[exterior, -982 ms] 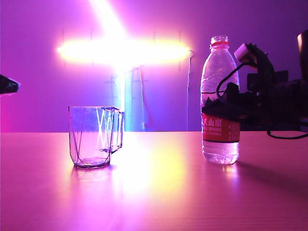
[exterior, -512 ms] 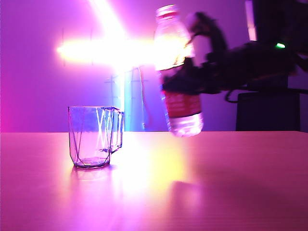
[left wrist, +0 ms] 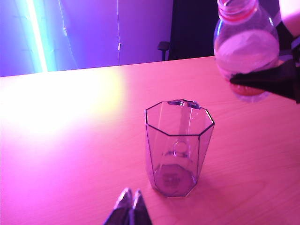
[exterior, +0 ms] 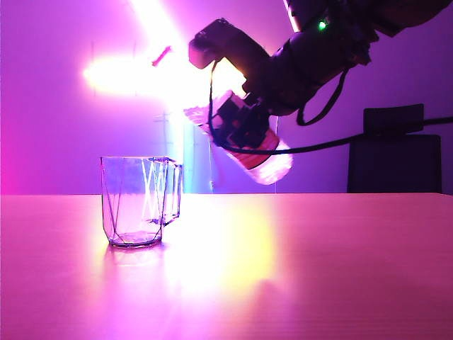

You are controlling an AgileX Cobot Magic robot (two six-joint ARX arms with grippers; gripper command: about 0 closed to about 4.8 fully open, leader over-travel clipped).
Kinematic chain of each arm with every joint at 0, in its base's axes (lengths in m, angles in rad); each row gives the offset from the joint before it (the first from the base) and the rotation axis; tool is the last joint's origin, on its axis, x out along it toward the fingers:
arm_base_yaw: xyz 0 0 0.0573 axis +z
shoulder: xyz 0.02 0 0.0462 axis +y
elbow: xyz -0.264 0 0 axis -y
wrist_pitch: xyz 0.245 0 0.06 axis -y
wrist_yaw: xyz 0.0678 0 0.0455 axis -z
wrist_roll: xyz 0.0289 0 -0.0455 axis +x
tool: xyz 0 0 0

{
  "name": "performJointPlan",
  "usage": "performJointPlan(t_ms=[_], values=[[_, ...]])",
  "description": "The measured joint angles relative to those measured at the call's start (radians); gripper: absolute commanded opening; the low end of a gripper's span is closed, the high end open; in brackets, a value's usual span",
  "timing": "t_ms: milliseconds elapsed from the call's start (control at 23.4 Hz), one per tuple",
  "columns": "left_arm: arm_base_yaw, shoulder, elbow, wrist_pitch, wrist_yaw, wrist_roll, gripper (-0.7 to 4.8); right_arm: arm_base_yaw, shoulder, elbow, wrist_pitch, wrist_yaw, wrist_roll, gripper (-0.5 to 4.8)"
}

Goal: Pick up the mineral water bottle on the table and pour water into the mug until it's half full.

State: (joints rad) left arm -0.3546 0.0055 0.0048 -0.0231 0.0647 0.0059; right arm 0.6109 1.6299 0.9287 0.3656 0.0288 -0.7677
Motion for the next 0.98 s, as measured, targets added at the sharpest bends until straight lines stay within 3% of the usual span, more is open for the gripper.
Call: performJointPlan(t_ms=[384,982], values=[[0.000,0.000,0.000,0.000,0.000,0.000,-0.02,0.020,0.106,0.063,-0.006,0.166,-0.163,2.64],[0.000,0.000,0.000,-0.003,0.000,0.000,-0.02,0.043,0.109,0.074,0.008,0.178,-0.366,2.64]])
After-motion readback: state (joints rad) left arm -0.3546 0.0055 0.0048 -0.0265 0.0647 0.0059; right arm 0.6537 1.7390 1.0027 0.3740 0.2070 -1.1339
